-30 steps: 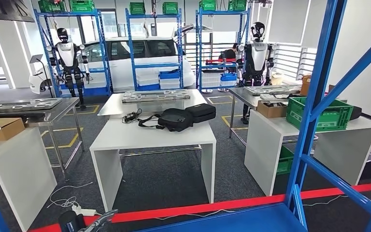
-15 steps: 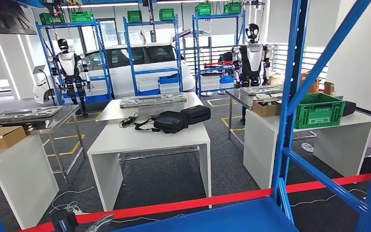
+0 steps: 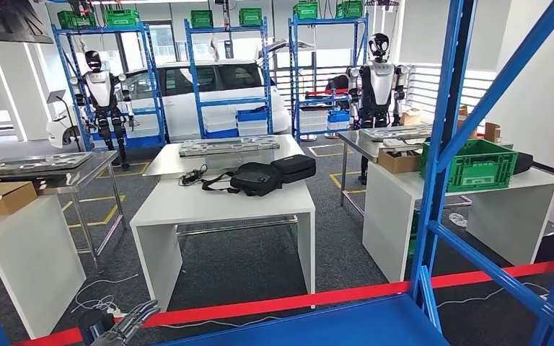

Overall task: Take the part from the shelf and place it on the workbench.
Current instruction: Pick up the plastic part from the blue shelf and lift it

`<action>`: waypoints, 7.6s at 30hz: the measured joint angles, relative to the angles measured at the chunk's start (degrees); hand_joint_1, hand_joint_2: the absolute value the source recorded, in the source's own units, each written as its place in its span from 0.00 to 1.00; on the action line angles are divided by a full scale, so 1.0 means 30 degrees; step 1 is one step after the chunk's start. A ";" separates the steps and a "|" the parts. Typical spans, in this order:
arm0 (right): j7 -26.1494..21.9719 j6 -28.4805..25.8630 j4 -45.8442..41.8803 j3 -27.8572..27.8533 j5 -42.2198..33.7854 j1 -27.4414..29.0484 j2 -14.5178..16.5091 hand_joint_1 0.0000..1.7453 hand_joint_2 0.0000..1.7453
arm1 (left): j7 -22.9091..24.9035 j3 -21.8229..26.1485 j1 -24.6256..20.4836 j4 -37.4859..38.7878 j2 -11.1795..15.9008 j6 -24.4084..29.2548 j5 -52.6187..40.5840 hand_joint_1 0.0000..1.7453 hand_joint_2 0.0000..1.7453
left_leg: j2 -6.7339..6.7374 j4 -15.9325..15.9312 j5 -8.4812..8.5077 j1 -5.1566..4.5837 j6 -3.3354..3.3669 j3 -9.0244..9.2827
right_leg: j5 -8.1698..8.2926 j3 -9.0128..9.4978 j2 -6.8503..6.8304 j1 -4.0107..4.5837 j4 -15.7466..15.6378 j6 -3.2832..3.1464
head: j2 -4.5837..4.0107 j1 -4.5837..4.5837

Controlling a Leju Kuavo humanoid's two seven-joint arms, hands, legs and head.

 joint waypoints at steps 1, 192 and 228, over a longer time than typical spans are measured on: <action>-0.0018 0.0035 0.0000 -0.0020 0.0056 -0.0006 -0.0002 0.00 0.00 | 0.0114 -0.0038 -0.0034 0.0208 0.0011 0.0259 -0.0473 0.00 1.00 | 0.0000 0.0002 -0.0008 -0.0006 0.0016 -0.0011 | 0.0017 0.0014 0.0000 0.0000 -0.0040 0.0035 | 0.0000 0.0000; -0.0337 0.0359 0.0002 -0.2643 0.2512 -0.0187 0.0111 0.00 0.00 | -0.2806 0.1182 0.2026 -0.2413 -0.2162 -1.3329 1.8997 1.00 1.00 | -0.0006 0.0458 -0.0178 -0.0132 0.0517 -0.0366 | 0.0171 0.0093 -0.0006 -0.0111 -0.0331 0.0523 | 0.0000 0.0049; -0.0668 0.0466 0.0007 -0.3477 0.3193 -0.0172 0.0475 0.00 0.00 | -0.5229 0.4556 0.7856 -0.8878 -0.2807 -1.2486 1.7806 1.00 1.00 | 0.0211 -0.0226 -0.2233 -0.0752 0.1519 0.2592 | 0.1960 -0.1595 -0.0258 0.0360 -0.0242 0.0205 | -0.0004 0.0016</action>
